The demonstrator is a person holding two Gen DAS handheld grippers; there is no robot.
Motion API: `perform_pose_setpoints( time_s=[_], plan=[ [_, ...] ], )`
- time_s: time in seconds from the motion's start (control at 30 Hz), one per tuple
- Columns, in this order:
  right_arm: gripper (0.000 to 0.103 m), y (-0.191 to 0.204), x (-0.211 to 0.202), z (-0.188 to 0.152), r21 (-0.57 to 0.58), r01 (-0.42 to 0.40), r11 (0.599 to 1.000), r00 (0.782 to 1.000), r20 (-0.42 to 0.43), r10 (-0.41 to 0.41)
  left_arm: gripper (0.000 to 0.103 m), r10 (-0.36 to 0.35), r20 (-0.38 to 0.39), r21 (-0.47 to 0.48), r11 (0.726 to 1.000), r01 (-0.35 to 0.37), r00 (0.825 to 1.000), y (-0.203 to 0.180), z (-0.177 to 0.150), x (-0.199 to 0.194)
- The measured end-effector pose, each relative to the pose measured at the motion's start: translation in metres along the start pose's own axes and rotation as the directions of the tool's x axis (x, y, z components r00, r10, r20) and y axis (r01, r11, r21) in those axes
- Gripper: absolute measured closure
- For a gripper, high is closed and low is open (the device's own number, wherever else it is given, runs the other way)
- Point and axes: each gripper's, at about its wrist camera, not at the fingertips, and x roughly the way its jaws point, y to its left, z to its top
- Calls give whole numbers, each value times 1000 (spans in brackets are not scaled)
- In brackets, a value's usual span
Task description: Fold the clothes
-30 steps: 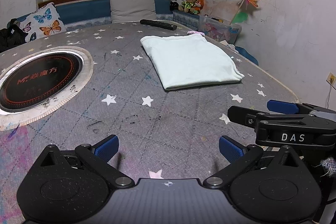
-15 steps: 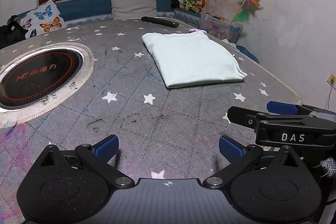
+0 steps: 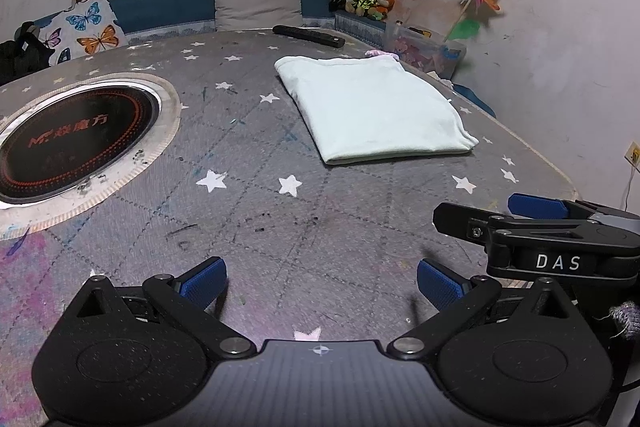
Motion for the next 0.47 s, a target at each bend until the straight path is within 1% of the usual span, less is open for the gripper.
perform_pose_setpoints(
  time_s=[0.47],
  plan=[
    [0,0,8,5,-2,0,1000,1000,-9,0,0,3,-9,5,1000,-3,1000,3,7,6]
  ],
)
